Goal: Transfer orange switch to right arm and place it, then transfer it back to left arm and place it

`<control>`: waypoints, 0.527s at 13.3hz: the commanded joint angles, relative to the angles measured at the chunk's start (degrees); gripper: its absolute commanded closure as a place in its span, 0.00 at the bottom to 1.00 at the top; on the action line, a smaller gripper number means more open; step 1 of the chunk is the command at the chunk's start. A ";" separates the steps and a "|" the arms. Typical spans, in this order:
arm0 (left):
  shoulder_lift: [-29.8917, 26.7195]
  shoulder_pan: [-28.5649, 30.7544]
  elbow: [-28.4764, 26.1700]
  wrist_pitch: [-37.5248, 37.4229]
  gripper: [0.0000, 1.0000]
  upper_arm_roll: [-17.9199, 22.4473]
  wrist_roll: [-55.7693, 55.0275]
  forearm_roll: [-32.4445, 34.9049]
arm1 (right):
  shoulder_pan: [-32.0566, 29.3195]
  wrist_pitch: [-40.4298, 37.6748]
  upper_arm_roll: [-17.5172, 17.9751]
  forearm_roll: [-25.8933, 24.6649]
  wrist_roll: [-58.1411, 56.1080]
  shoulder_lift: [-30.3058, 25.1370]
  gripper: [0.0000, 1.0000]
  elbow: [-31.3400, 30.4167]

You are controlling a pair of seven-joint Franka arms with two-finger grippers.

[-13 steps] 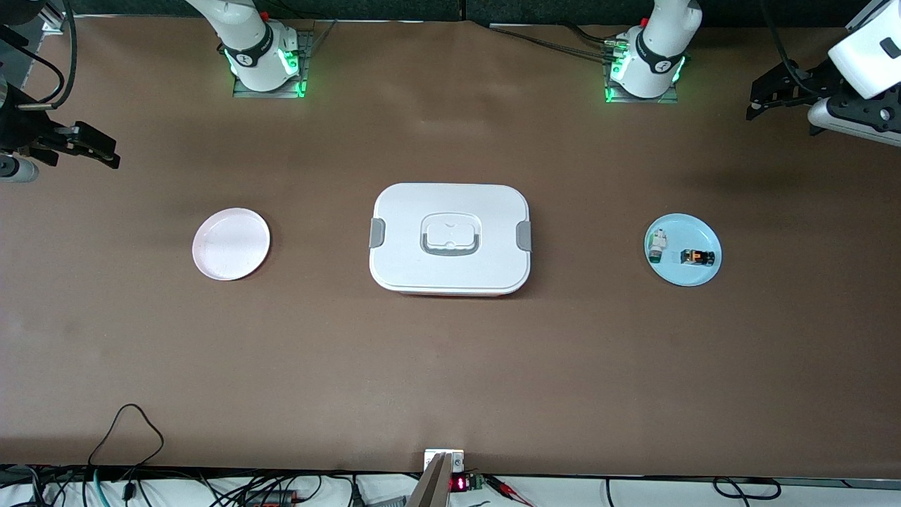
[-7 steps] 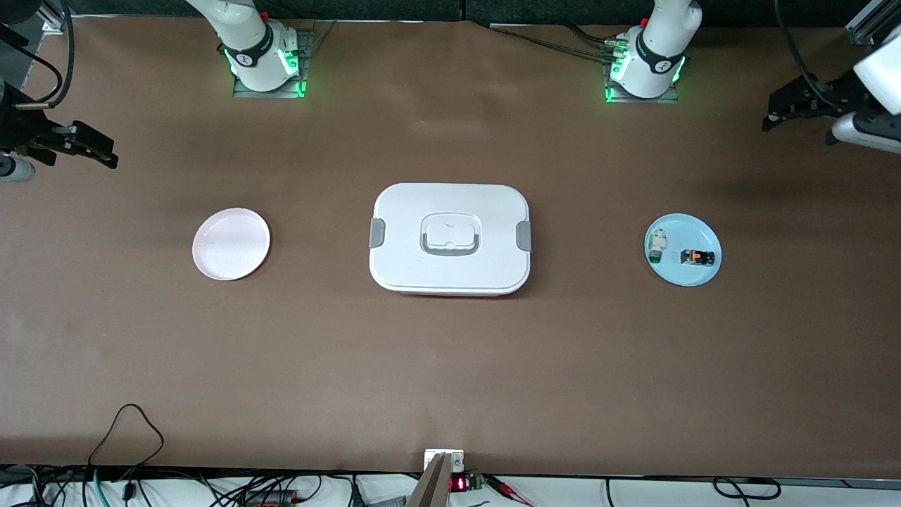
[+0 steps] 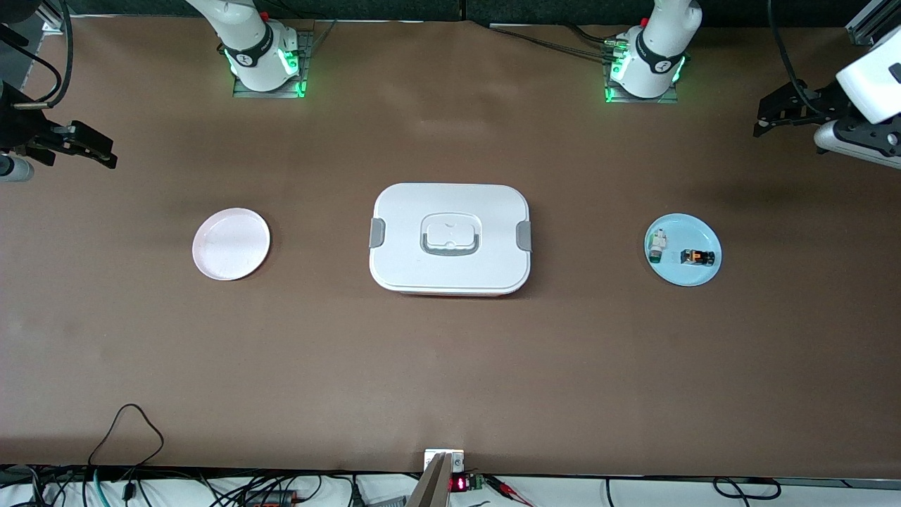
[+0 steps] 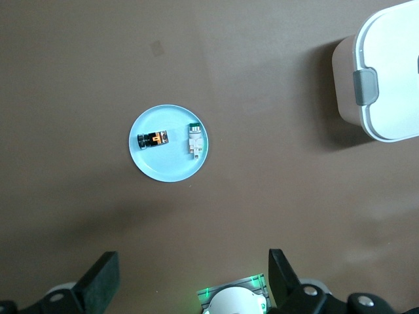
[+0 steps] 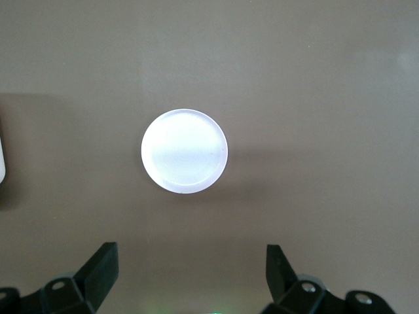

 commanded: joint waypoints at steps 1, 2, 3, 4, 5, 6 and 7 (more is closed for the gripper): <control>-0.24 -0.67 1.02 -1.25 0.00 -0.17 1.33 1.70 | -0.35 -0.78 0.02 0.74 -0.22 -0.07 0.00 1.50; -0.15 -0.67 1.11 -1.25 0.00 -0.08 1.33 1.70 | -0.35 -0.78 0.02 0.74 -0.22 0.02 0.00 1.59; -0.15 -0.67 1.11 -1.25 0.00 -0.08 1.24 1.70 | -0.35 -0.78 0.02 0.74 -0.14 0.02 0.00 1.68; -0.24 -0.58 1.11 -1.25 0.00 -0.08 1.24 1.70 | -0.35 -0.87 0.02 0.74 -0.14 0.02 0.00 1.59; -0.24 -0.58 1.29 -1.43 0.00 -0.08 1.15 1.70 | -0.35 -0.78 0.02 0.74 -0.14 0.02 0.00 1.59; -0.15 -0.58 1.29 -1.43 0.00 -0.08 1.06 1.70 | -0.35 -0.78 0.02 0.74 -0.14 0.02 0.00 1.68; -0.15 -0.58 1.38 -1.60 0.00 -0.08 0.80 1.70 | -0.35 -0.78 0.02 0.74 -0.14 0.02 0.00 1.68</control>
